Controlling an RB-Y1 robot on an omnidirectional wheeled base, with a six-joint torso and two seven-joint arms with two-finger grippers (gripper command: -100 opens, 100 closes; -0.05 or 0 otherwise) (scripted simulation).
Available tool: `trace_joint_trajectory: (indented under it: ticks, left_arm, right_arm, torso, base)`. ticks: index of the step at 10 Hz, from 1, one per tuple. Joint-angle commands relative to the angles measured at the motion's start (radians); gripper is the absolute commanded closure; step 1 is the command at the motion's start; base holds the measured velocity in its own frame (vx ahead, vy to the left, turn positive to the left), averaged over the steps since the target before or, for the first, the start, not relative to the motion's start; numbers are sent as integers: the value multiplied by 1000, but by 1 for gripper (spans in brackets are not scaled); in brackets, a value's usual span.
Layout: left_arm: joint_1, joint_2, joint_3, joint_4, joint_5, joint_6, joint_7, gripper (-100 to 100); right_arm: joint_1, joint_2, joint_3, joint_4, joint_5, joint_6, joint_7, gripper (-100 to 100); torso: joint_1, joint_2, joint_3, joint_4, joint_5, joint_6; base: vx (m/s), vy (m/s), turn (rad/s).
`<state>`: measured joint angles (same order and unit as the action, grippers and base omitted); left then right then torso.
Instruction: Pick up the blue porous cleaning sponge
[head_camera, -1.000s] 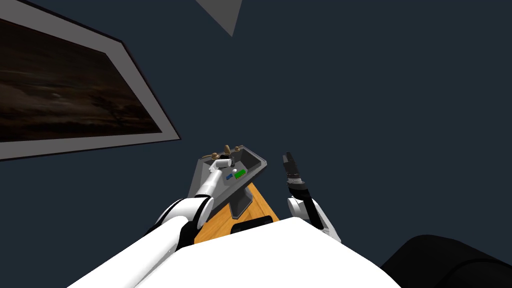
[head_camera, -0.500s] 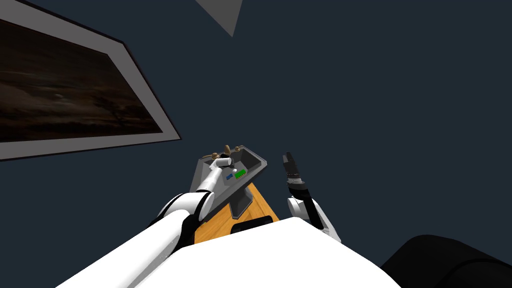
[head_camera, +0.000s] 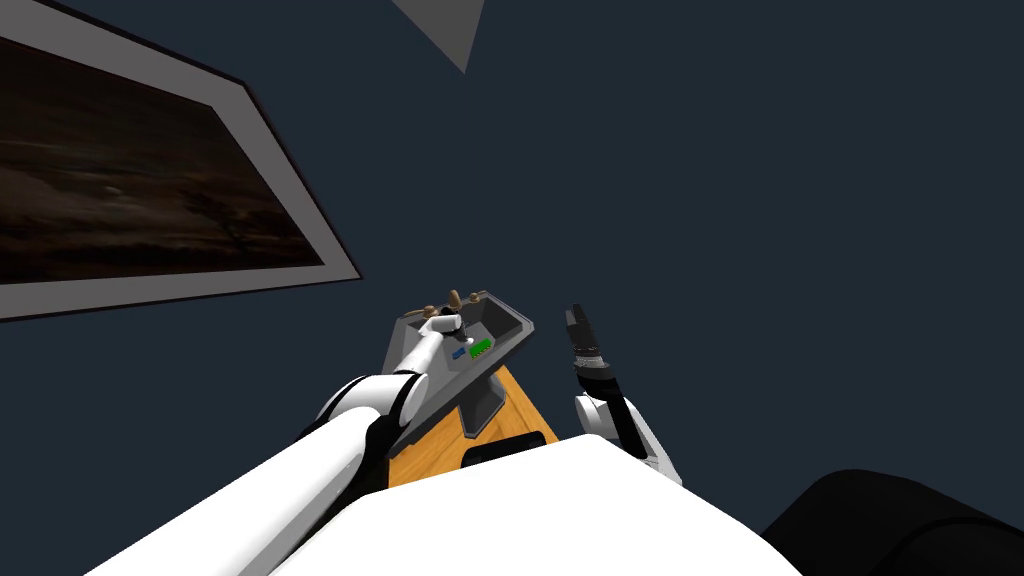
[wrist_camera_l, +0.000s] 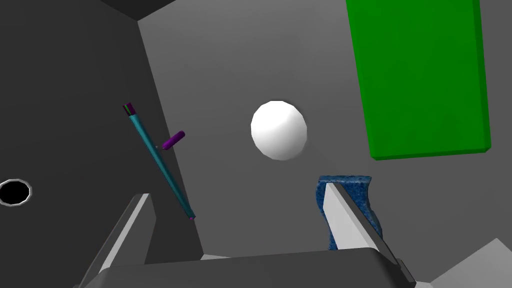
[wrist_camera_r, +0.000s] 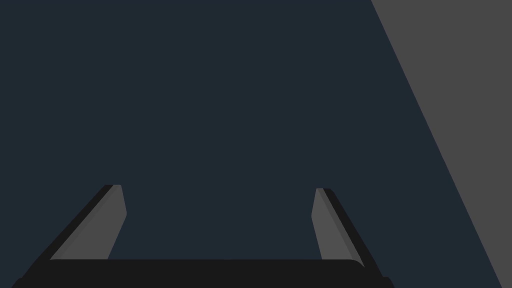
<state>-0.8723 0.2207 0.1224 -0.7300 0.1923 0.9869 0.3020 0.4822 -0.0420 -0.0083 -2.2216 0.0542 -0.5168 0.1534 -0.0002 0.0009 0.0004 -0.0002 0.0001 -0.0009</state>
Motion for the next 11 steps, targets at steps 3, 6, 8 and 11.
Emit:
trace_joint_trajectory:
  ticks: [3, 6, 8, 11]
  left_arm:
    - [-30, 27, 5, 93, 18, 82, 44, -100]
    - [-47, 46, 6, 160, 31, 120, 71, -100]
    - [-53, 56, 6, 187, 38, 137, 84, -100]
    - [-62, 75, 6, 248, 51, 167, 111, -100]
  right_arm:
    - [0, 0, 0, 0, 0, 0, 0, 0]
    - [0, 0, 0, 0, 0, 0, 0, 0]
    - [0, 0, 0, 0, 0, 0, 0, 0]
    - [0, 0, 0, 0, 0, 0, 0, 0]
  torso:
    - [0, -2, -1, 0, 0, 0]
    - [-1, -5, -3, -1, 0, 0]
    - [0, -2, -1, -1, 0, 0]
    - [-1, -2, -1, 0, 0, 0]
  base:
    - [30, -4, -17]
    - [62, -20, -31]
    - [16, -8, 2]
    - [26, -26, 1]
